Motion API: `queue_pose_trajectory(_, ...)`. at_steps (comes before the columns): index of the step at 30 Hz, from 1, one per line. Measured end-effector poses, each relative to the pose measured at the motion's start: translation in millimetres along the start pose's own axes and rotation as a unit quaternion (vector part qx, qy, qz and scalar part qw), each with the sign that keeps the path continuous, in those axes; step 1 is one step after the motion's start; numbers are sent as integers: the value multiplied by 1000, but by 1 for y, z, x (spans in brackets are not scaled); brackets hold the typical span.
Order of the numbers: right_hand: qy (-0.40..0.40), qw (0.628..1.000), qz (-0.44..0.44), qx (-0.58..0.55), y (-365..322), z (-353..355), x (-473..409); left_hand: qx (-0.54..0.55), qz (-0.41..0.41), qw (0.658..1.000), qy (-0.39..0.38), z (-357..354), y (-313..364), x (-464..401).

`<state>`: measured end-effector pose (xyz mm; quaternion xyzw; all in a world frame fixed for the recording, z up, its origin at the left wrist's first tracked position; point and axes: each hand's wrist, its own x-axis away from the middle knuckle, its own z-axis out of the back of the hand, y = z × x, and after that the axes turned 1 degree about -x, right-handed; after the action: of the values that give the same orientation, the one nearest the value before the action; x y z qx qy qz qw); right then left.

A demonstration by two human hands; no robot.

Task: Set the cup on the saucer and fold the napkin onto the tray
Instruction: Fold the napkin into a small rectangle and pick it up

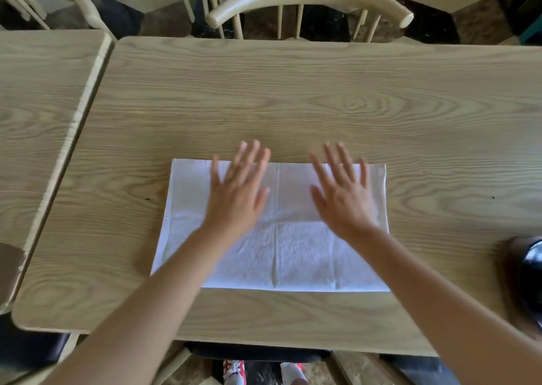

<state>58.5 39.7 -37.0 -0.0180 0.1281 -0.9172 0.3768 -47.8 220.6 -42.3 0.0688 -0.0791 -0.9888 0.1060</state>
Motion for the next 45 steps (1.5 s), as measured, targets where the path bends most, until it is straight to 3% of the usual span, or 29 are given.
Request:
queue_pose_trajectory(4,-79,996,-27,-22,-19,-25,12,-27,-5,996,-88,-24,20,7)
queue_pose_trajectory(7,-56,997,-56,-15,5,-24,21,-24,32,996,-85,-22,-4,14)
queue_pose_trajectory(13,-43,988,-142,37,62,-5,48,-52,186,979,-62,-4,-72,59)
queue_pose_trajectory(17,-45,979,-193,51,56,4,55,-63,248,966,-28,6,-61,67)
queue_pose_trajectory(19,-7,985,-169,43,29,7,66,-44,219,975,17,9,-30,71)
queue_pose_trajectory(21,17,993,-118,15,-9,4,84,-15,139,990,31,7,14,81)
queue_pose_trajectory(24,-15,996,-90,-10,-56,-14,116,14,68,997,-22,-6,72,102)
queue_pose_trajectory(29,-65,984,-163,23,-43,-22,143,-28,129,985,-115,-9,60,126)
queue_pose_trajectory(34,-82,967,-240,31,-3,-8,158,-40,225,962,-153,2,36,143)
queue_pose_trajectory(39,-82,951,-298,-12,0,-1,166,-11,262,953,-151,2,36,143)
queue_pose_trajectory(41,-68,949,-309,-16,-2,4,168,-6,264,953,-146,2,36,143)
queue_pose_trajectory(45,34,941,-334,-41,-11,11,162,-6,264,953,-149,2,35,142)
